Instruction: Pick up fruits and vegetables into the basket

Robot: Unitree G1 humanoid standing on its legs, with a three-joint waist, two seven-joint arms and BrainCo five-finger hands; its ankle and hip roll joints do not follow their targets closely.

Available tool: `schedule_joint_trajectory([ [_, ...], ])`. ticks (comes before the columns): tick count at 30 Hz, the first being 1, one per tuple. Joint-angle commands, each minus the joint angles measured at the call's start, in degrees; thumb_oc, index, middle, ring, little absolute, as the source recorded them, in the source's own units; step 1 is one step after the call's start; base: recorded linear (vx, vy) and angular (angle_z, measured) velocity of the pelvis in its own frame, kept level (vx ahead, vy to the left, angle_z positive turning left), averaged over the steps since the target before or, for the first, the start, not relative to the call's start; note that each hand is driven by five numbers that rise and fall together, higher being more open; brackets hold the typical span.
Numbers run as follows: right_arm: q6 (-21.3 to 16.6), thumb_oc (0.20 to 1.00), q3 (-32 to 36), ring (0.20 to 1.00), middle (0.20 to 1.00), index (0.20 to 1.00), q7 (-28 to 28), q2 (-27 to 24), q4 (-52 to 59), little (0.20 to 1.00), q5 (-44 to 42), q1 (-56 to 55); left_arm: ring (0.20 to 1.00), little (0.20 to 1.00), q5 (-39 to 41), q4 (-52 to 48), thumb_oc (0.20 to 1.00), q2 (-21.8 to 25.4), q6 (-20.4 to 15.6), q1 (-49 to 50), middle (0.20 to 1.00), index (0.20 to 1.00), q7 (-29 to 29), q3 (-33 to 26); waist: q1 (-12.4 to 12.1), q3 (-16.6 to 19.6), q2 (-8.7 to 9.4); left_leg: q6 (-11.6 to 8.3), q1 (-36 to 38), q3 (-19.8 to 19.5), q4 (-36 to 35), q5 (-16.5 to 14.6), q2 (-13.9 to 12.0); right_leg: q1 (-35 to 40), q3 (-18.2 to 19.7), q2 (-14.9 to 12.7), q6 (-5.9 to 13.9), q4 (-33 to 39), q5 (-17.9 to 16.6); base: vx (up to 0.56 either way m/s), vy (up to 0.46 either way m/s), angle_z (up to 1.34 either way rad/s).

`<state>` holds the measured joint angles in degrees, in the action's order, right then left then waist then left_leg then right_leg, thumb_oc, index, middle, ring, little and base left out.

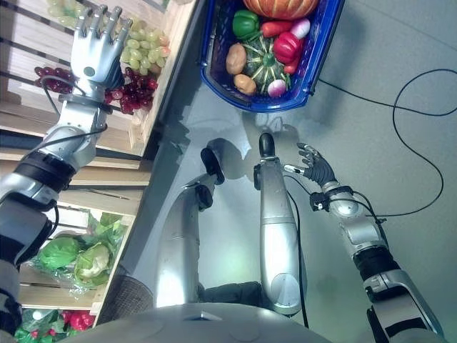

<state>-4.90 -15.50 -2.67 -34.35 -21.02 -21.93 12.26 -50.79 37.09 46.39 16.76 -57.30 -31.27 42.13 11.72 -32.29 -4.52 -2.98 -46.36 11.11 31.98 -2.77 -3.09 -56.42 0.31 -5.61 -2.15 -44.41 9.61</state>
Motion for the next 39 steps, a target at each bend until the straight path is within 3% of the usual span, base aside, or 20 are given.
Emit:
schedule_joint_trajectory([
  [1,-1.3,1.000,0.3,1.000,1.000,1.000,0.1,-1.6,3.6,1.000,-2.2,-1.5,1.000,1.000,-4.0,4.1,1.000,-0.5,5.1,-2.9,1.000,1.000,2.2,-0.4,2.9,2.5,-1.23,1.97,-1.6,1.8,3.2,-6.7,2.0,-0.3,0.0,3.8,3.26,0.9,1.7,0.03,-0.014,-0.09],
  [11,-3.2,1.000,0.9,1.000,1.000,1.000,1.1,-2.1,3.6,1.000,-4.6,-2.2,1.000,1.000,-4.0,14.7,1.000,-2.1,12.3,-6.0,1.000,1.000,4.7,0.8,4.6,2.5,-0.40,2.08,-6.5,2.0,6.9,-7.8,1.2,-5.4,0.9,4.3,3.19,-2.7,1.8,0.05,-0.014,-0.06],
  [19,-4.0,1.000,0.9,1.000,1.000,1.000,1.2,-2.3,3.8,1.000,-6.5,-1.4,1.000,1.000,-5.0,22.2,1.000,-2.2,18.0,-8.8,1.000,1.000,10.7,1.6,5.6,2.5,0.29,2.00,-11.0,2.2,9.7,-8.4,0.6,-10.0,1.4,4.6,3.29,-5.1,1.5,0.01,0.007,-0.02],
  [29,-3.8,1.000,0.1,1.000,1.000,1.000,2.0,-3.5,1.8,1.000,-8.4,1.2,1.000,1.000,-4.3,30.7,1.000,-2.7,17.7,-12.6,1.000,1.000,13.4,4.8,6.6,2.5,0.88,1.99,-16.3,2.7,13.2,-9.1,-0.4,-15.1,1.9,4.9,3.27,-7.3,0.9,-0.01,0.038,-0.07],
  [39,-6.6,1.000,-0.4,1.000,1.000,1.000,3.3,-4.7,-1.5,1.000,-9.8,3.7,1.000,1.000,-1.7,35.0,1.000,-2.9,15.3,-15.7,1.000,1.000,8.4,7.2,7.3,2.5,0.41,1.59,-18.9,3.2,13.3,-8.8,-0.4,-18.3,2.8,5.7,3.27,-7.5,0.5,0.00,0.043,-0.03],
])
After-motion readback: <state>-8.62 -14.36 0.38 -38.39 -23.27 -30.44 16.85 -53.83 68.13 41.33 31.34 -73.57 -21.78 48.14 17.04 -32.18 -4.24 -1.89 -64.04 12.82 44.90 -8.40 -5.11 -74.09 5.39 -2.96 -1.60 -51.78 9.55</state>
